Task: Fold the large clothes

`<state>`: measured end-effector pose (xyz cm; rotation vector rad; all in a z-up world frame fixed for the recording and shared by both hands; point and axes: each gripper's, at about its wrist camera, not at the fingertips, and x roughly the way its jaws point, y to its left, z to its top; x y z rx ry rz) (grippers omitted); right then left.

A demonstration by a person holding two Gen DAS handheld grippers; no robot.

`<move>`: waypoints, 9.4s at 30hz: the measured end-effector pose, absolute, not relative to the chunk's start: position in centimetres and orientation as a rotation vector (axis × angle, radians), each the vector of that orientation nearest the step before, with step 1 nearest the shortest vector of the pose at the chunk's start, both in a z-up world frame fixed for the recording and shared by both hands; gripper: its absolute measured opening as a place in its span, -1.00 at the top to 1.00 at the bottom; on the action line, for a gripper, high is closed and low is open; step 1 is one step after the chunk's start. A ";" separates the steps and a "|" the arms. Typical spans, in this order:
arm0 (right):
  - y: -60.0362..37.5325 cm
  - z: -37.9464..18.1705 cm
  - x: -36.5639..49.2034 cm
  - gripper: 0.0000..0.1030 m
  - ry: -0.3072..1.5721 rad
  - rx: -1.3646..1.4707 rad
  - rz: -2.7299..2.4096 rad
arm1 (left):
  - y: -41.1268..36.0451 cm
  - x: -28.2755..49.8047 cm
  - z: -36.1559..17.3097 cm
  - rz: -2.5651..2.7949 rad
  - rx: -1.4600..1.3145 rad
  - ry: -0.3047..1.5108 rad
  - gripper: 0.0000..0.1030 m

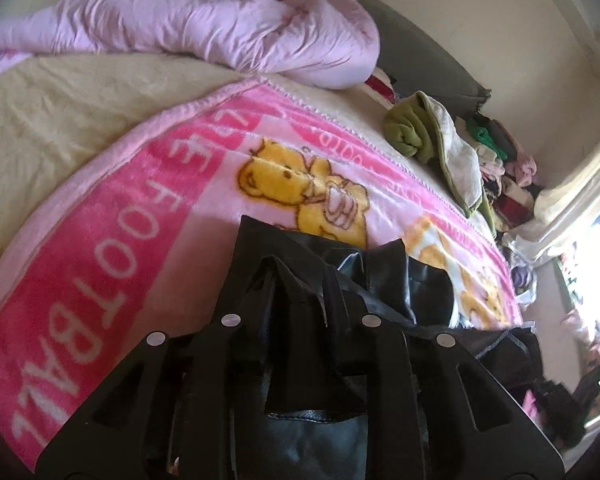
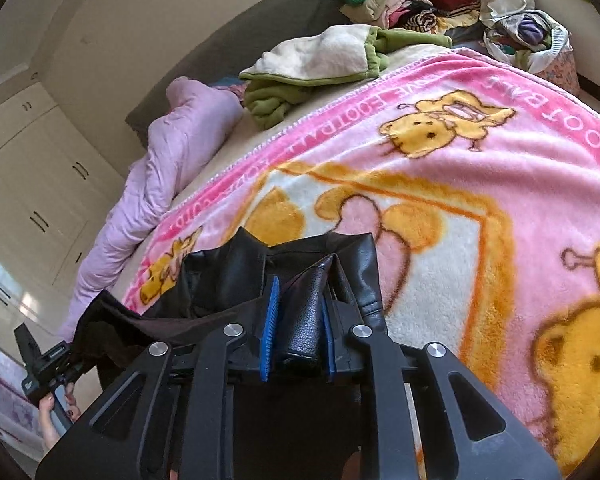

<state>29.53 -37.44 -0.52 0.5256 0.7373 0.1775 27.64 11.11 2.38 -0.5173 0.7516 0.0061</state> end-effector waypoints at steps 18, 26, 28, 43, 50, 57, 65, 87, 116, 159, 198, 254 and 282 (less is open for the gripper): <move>-36.8 1.7 27.4 -0.28 0.603 0.384 0.148 | 10.9 26.0 5.0 -0.011 -0.422 0.620 0.34; -34.8 0.1 28.3 -0.28 0.669 0.163 0.089 | 9.9 27.4 3.0 0.024 -0.307 0.713 0.08; -34.2 -0.7 29.2 -0.28 0.701 0.116 0.090 | 9.4 28.4 1.6 0.031 -0.264 0.771 0.06; -33.1 -3.5 32.5 0.73 0.723 -0.008 0.042 | 8.6 30.7 -0.7 0.007 -0.170 0.842 0.80; -35.1 1.4 29.7 0.77 0.569 0.157 0.118 | 9.2 28.8 3.6 -0.033 -0.221 0.729 0.89; -35.4 2.8 31.6 0.78 0.550 0.188 0.093 | 9.0 30.3 4.5 0.008 -0.243 0.696 0.90; -35.3 -0.3 33.5 0.81 0.606 0.193 0.049 | 8.2 31.9 2.2 0.041 -0.186 0.727 0.90; -35.7 -3.4 34.8 0.80 0.673 0.202 0.001 | 8.0 32.4 0.9 0.034 -0.147 0.730 0.85; -35.8 -1.4 25.7 -0.14 0.678 0.135 0.045 | 9.5 26.5 4.3 0.044 -0.218 0.677 -0.49; -30.1 0.1 28.2 -0.14 0.734 0.031 0.181 | 3.9 26.0 1.7 -0.032 -0.085 0.813 -0.31; -31.5 -3.2 34.5 -0.50 0.820 0.158 0.151 | 3.2 32.6 -0.4 0.027 -0.107 0.863 -0.62; -19.3 3.9 25.1 -0.90 0.641 -0.017 0.369 | 11.4 24.7 3.5 0.153 -0.270 0.756 -0.82; -14.9 -3.6 23.1 0.82 0.883 -0.115 0.538 | 9.2 28.9 -3.0 -0.009 -0.231 0.919 -0.12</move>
